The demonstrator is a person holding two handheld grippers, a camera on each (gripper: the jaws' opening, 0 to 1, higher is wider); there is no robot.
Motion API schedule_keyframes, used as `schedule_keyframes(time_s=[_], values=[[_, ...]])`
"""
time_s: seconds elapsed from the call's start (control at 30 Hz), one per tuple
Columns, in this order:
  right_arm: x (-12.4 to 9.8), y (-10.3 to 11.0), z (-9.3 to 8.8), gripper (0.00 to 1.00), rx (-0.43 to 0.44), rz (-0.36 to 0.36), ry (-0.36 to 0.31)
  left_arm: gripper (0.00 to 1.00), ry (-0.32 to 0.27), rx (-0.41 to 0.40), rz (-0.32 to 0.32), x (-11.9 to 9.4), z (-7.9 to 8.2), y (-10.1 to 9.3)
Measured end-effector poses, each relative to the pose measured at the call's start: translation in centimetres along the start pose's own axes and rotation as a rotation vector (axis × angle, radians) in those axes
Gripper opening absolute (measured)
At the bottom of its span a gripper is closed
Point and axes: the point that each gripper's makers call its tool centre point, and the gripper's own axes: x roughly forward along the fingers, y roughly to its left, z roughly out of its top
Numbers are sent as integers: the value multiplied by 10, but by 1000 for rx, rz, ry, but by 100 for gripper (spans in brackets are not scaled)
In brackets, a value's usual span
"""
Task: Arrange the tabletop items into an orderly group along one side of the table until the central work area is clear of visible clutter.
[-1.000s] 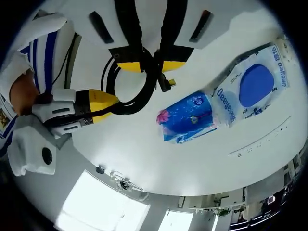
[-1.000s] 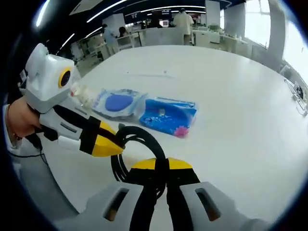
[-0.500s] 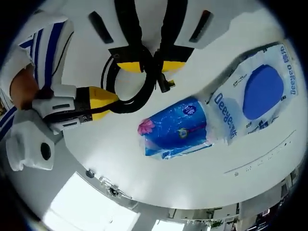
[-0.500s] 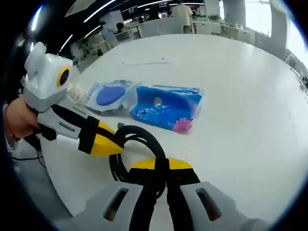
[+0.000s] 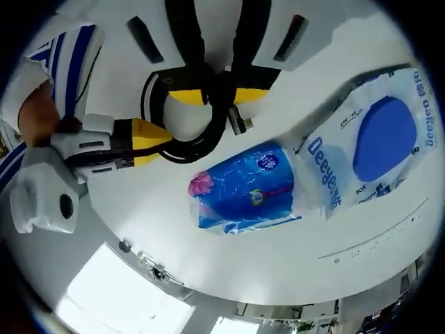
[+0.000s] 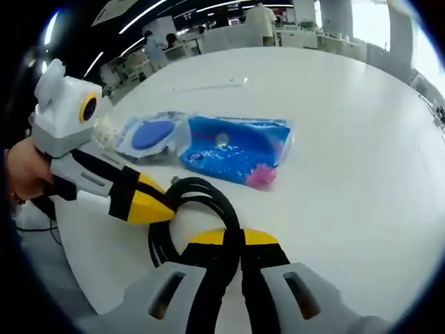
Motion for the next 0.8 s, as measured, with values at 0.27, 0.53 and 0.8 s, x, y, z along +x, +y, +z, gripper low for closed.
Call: schedule_keyframes(time_s=[0.27,0.53,0.8], values=[[6,-2,-5,6,-40,-12,1,11,-23,14,-6,3,3,1],[4,-7,-5,14,-62,-40,-8,17,-39,57,6,0,3,4],[-2,-10,-3,17,-79,-58,-22,19,-55,91,-8,-6,1,4]])
